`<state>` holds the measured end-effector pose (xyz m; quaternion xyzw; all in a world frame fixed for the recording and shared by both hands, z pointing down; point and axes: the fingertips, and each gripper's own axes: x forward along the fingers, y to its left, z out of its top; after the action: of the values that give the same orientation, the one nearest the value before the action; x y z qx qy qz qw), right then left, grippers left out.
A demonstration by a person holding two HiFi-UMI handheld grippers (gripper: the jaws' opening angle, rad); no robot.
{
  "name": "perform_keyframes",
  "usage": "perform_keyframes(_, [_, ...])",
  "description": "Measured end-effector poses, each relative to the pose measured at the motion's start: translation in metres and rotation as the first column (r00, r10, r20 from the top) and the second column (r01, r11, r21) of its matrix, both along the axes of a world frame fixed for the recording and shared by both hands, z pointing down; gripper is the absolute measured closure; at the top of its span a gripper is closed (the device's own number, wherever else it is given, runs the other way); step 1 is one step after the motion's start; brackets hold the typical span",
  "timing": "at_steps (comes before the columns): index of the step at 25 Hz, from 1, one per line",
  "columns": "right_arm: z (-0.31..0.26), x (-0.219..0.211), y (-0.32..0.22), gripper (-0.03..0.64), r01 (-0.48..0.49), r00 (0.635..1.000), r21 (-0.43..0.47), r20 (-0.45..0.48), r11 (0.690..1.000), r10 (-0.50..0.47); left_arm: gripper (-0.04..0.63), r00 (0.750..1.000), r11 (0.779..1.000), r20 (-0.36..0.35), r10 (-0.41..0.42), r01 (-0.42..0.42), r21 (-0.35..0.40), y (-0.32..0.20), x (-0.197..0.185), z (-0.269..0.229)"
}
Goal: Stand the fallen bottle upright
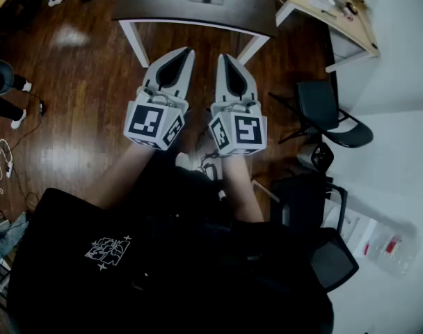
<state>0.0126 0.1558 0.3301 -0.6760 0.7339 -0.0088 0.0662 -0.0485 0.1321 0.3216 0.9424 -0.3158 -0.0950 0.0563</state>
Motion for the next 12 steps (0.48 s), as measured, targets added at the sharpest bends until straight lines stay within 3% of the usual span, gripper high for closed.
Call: perform_keyframes(12, [0.005, 0.016, -0.054, 0.595, 0.005, 1.0, -0.022, -0.001, 1.0, -0.005, 0.595, 1.0, 1.0, -0.004, 0.021, -0.021, -0.001, -0.052, 0.025, 0.002])
